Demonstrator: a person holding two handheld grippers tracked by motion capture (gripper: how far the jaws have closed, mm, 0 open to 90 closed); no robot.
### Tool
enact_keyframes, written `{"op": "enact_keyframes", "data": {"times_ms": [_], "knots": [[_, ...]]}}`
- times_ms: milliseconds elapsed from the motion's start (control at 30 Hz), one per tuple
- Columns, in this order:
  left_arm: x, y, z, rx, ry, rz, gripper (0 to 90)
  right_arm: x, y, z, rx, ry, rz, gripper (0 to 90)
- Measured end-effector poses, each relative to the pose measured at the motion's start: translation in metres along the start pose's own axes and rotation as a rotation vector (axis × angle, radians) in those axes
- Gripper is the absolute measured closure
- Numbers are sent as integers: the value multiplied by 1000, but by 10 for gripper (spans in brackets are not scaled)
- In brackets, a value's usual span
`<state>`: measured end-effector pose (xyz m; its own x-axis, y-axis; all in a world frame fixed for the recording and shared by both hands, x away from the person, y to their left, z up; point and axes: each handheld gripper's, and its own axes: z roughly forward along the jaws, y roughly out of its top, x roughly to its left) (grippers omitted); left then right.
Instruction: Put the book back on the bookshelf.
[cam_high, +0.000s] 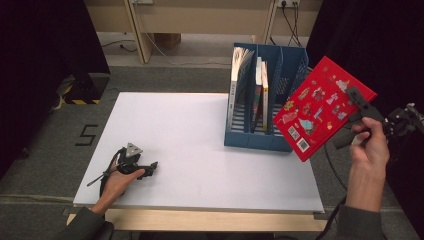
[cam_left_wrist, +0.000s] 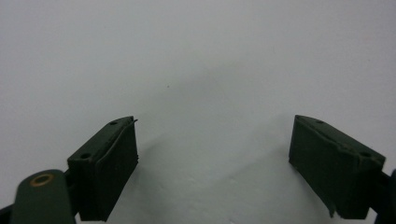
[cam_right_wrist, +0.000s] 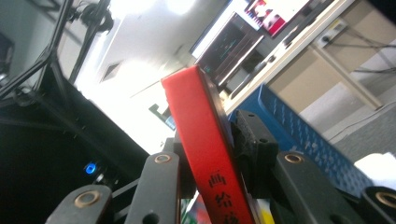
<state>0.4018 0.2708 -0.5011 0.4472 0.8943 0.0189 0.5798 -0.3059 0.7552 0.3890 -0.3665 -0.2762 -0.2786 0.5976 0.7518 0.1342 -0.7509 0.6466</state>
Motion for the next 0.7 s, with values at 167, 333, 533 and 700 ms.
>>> {"op": "enact_keyframes", "data": {"times_ms": [167,333,533,700], "knots": [[-1,0,-1,0,-5,1,149,-7,11,21,-22,-30,29,716],[-1,-1,0,-1,-11,-1,147,-9,18,48,-21,-62,10,712],[-1,-1,0,-3,-14,0,148,-9,20,78,-22,-71,9,714],[-1,-2,-1,-6,-18,-2,148,-1,24,95,-23,-92,-22,717]]}}
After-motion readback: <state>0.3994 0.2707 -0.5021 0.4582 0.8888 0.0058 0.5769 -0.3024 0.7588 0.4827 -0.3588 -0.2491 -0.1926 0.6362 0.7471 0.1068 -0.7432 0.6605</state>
